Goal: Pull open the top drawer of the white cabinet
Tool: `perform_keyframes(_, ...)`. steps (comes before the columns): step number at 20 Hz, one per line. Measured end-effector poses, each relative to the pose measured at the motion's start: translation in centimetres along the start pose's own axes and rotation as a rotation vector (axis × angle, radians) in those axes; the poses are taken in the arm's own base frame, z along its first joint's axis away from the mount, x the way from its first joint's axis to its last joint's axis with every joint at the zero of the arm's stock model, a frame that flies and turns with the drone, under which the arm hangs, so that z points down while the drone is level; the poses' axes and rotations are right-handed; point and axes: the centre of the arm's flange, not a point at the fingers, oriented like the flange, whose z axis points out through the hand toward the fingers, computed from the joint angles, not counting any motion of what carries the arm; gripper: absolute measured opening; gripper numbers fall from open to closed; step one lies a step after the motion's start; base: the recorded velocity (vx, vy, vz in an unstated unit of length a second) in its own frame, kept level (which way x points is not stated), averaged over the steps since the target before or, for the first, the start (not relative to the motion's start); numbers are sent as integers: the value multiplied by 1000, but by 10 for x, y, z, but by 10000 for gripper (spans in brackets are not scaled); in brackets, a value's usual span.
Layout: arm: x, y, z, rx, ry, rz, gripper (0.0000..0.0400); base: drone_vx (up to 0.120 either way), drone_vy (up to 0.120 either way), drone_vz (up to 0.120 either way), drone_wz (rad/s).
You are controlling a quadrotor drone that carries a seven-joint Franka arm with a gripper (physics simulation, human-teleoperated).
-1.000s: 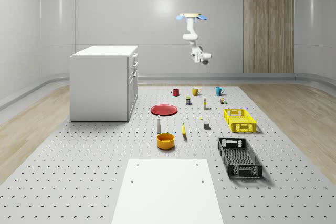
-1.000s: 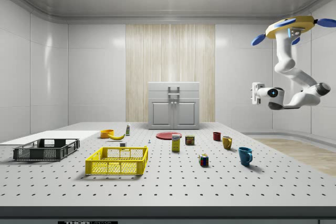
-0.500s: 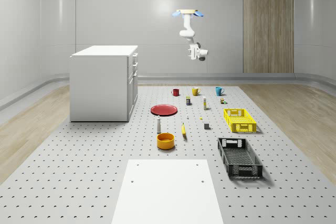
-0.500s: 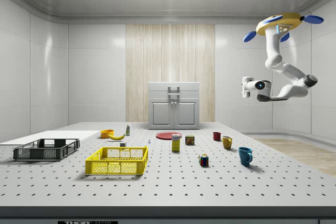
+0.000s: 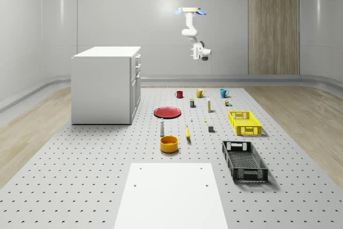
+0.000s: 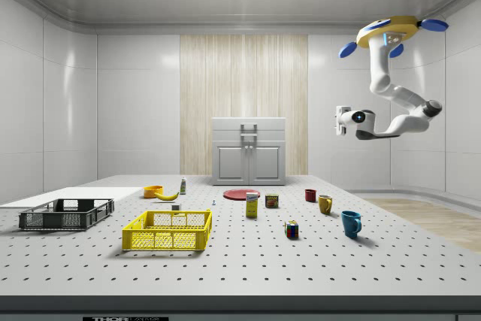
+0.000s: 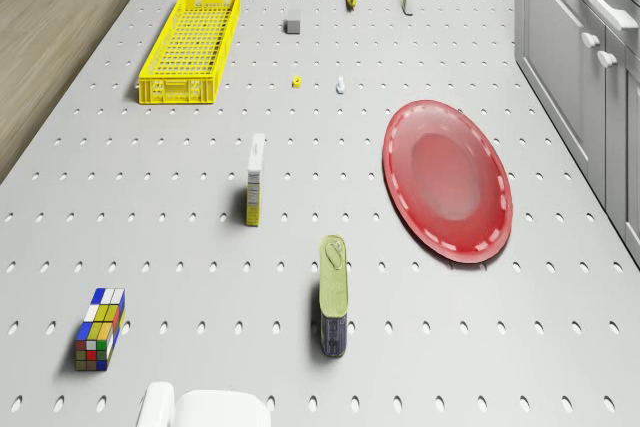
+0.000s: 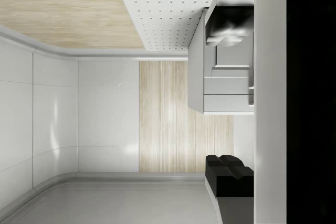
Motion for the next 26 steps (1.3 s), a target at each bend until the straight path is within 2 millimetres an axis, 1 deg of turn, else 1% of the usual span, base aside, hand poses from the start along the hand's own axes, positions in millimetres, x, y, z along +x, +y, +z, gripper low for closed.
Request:
perform_keyframes(8,0,0,0,0,0,0,305,120,-5,0,0)
perform_keyframes(24,0,0,0,0,0,0,305,120,-120,0,0)
perform_keyframes(26,0,0,0,0,0,0,305,120,-20,0,0)
